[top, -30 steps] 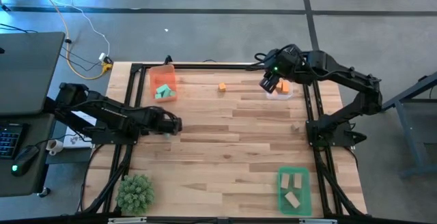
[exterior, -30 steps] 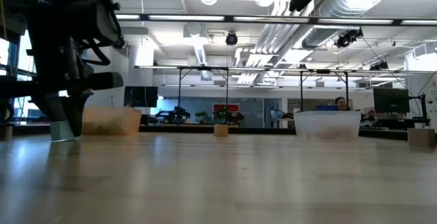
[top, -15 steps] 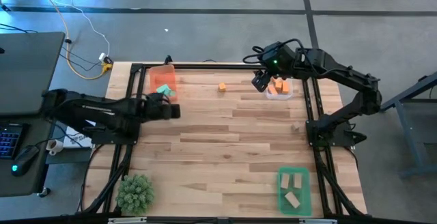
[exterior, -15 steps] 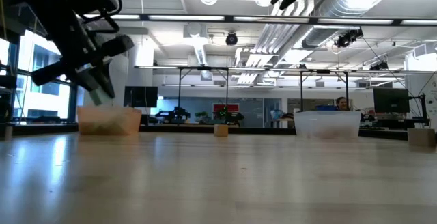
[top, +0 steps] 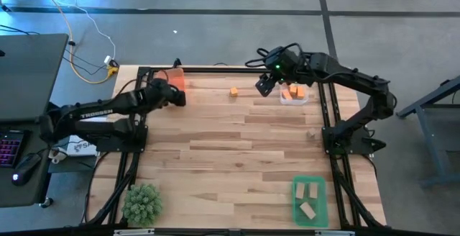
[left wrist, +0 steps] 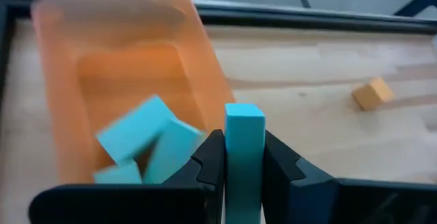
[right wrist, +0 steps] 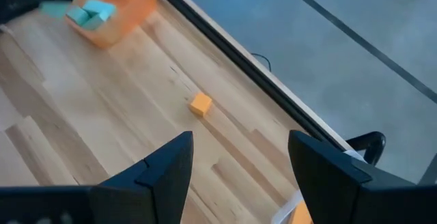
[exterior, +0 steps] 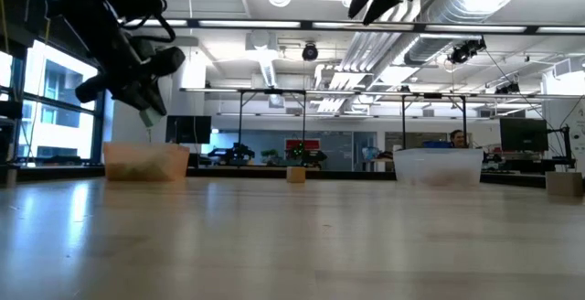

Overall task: Sort & place blocks by color
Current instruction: Put the blue block into the orange bin, then put the orange block into the transparent bin

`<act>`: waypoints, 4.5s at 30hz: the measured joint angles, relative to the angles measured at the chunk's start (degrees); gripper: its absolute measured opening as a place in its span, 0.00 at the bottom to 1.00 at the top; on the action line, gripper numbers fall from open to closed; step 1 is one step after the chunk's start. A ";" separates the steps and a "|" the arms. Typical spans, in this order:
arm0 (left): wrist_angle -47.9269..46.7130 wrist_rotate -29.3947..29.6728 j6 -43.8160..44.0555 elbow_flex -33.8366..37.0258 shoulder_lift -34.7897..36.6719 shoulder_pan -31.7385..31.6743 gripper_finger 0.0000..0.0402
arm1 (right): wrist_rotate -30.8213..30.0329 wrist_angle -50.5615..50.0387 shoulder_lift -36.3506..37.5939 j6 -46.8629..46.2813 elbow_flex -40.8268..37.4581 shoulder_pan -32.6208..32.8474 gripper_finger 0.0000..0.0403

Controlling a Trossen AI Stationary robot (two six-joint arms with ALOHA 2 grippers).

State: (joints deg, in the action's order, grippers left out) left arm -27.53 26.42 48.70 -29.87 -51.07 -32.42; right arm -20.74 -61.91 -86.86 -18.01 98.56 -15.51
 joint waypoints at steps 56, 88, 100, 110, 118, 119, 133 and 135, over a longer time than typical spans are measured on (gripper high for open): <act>-3.78 -18.08 -30.48 -20.98 -17.14 -21.62 0.38 | 30.55 23.81 -31.15 29.92 -0.07 -15.25 0.64; -4.21 -16.14 -32.86 -25.88 -17.14 -21.62 0.38 | 30.01 27.12 -42.15 50.00 -0.07 -14.07 0.59; -4.39 -15.24 -32.86 -25.86 -17.14 -21.62 0.38 | 25.68 24.82 -41.81 43.78 0.02 -14.00 0.27; -6.26 -15.26 -34.95 -25.84 -17.14 -21.62 0.38 | 22.26 13.64 -36.93 36.09 -0.08 -12.85 0.27; -8.28 -15.28 -35.37 -25.83 -17.14 -21.62 0.38 | 20.14 6.49 -32.74 25.17 -0.09 -11.22 0.27; -8.58 -15.28 -35.84 -25.83 -17.14 -21.62 0.38 | 18.67 4.97 -32.45 24.43 -0.07 -10.67 0.27; -8.72 -15.67 -37.98 -25.83 -17.14 -21.54 0.38 | 0.21 -10.30 -27.97 16.19 -0.07 -5.29 0.27; -8.72 -15.73 -37.98 -25.83 -17.14 -21.54 0.38 | -2.47 -12.11 -27.05 13.83 -0.07 -5.33 0.27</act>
State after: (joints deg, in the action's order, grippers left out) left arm -36.25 10.69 10.72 -55.70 -68.20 -53.95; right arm -23.21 -74.03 -113.90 -4.18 98.50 -20.84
